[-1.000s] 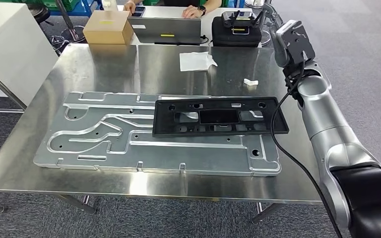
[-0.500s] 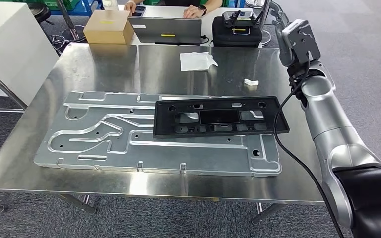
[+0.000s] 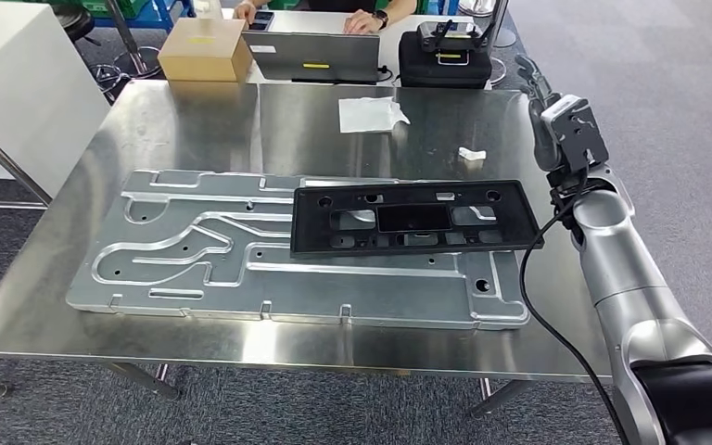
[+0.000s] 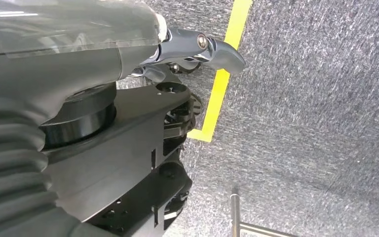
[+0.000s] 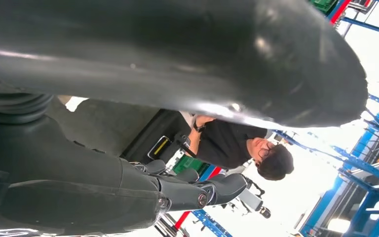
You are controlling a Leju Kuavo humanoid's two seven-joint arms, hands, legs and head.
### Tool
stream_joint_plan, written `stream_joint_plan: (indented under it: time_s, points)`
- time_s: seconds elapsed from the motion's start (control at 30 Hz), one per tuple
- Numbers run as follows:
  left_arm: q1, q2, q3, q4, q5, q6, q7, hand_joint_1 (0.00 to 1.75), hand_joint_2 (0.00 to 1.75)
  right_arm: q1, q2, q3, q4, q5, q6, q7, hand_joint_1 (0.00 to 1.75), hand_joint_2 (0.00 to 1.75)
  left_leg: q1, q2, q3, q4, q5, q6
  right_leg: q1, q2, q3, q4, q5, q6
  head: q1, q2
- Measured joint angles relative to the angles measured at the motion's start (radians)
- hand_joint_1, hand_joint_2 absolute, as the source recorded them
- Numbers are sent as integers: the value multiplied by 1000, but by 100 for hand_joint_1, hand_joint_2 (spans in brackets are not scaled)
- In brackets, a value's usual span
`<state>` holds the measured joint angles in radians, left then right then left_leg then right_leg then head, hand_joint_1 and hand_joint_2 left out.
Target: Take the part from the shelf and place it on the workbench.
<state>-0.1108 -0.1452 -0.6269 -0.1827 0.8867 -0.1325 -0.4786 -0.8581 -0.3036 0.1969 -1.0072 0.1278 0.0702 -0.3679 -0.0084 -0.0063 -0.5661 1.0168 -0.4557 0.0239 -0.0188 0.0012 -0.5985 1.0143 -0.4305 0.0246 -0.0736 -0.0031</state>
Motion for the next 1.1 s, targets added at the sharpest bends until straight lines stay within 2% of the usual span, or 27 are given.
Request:
stream_joint_plan:
  time_s: [0.1,0.23,0.43,0.53,0.57,0.6,0.67,0.7,0.73,0.77,0.8,0.87,0.9,0.93,0.97,1.03,1.07,1.1]
  points:
    - [0,-2,3,0,3,-8,1,0,0,-6,-7,-5,4,-1,3,-8,0,0,2,-1,0,-5,5,-2,2,-1,1,-2,1,-6,0,0]
    - [-2,-2,21,0,16,-29,3,0,0,-7,-6,-6,14,15,-9,-12,0,0,0,-1,-3,-1,4,2,2,-1,2,-5,3,-1,0,0]
    - [-3,-1,48,0,35,-67,10,0,0,21,-3,-8,16,30,-26,-26,0,0,-6,-1,-6,4,1,13,-4,-1,2,-10,7,17,0,0]
    - [-4,-1,52,0,35,-74,12,0,0,40,-2,-14,10,35,-31,-31,0,0,-2,0,0,-10,9,26,-6,-1,-1,-1,-2,24,0,0]
    - [-4,-1,53,0,35,-75,12,0,0,44,-1,-17,8,36,-31,-32,0,0,1,1,2,-17,13,30,-7,-1,-13,26,-20,25,0,0]
    - [-5,-1,55,0,35,-76,13,0,0,48,-1,-20,6,37,-32,-32,0,0,2,2,5,-20,15,33,-7,-1,-37,77,-49,26,0,0]
    - [-5,-1,58,0,35,-76,13,0,0,58,-1,-25,6,39,-32,-33,0,0,1,2,5,-21,16,35,-6,-1,-107,217,-111,28,0,0]
    - [-5,-1,59,0,35,-76,14,0,0,65,-1,-28,6,41,-32,-32,0,0,1,2,6,-19,16,35,-6,-1,-135,272,-125,28,0,0]
    - [-5,-1,61,0,35,-77,16,0,0,71,-1,-30,6,44,-32,-32,0,0,1,2,6,-17,15,34,-7,-1,-148,291,-119,28,0,0]
    - [-5,-2,63,0,34,-77,18,0,0,74,-1,-33,6,48,-31,-31,0,0,1,1,6,-14,14,32,-7,-1,-140,267,-93,27,0,0]
    - [-6,-2,65,-1,32,-77,22,0,0,73,-1,-36,6,53,-30,-30,0,0,1,0,6,-10,10,29,-8,-1,-113,208,-54,25,0,0]
    - [-11,-2,67,-1,26,-78,32,0,0,57,-1,-42,13,60,-19,-26,0,0,0,-1,1,1,2,21,-5,-1,-51,77,1,19,0,0]
    - [-15,-2,67,-2,22,-77,37,0,0,43,-3,-44,21,61,-9,-24,0,0,-1,-2,-3,5,0,16,-2,0,-34,39,12,15,0,0]
    - [-19,-2,67,-2,18,-77,44,0,0,23,-7,-45,37,61,3,-23,0,0,-3,-2,-7,8,0,11,1,1,-30,26,11,10,0,0]
    - [-22,-2,67,-3,15,-76,51,0,0,0,-12,-44,57,59,14,-23,0,0,-3,-2,-10,9,1,7,4,2,-33,25,13,5,0,0]
    - [-27,-3,67,-3,6,-74,67,0,0,-44,-25,-44,100,54,25,-32,0,0,-3,-2,-15,16,-7,-5,0,0,-37,19,17,-7,0,0]
    - [-29,-3,67,-4,2,-74,73,0,0,-59,-31,-44,117,51,25,-38,0,0,-2,-1,-22,35,-25,-12,-3,-1,-39,16,21,-15,0,0]
    - [-30,-3,67,-4,-2,-74,79,0,0,-66,-38,-44,130,48,24,-46,0,0,0,0,-36,74,-56,-18,-5,-3,-40,12,25,-22,0,0]
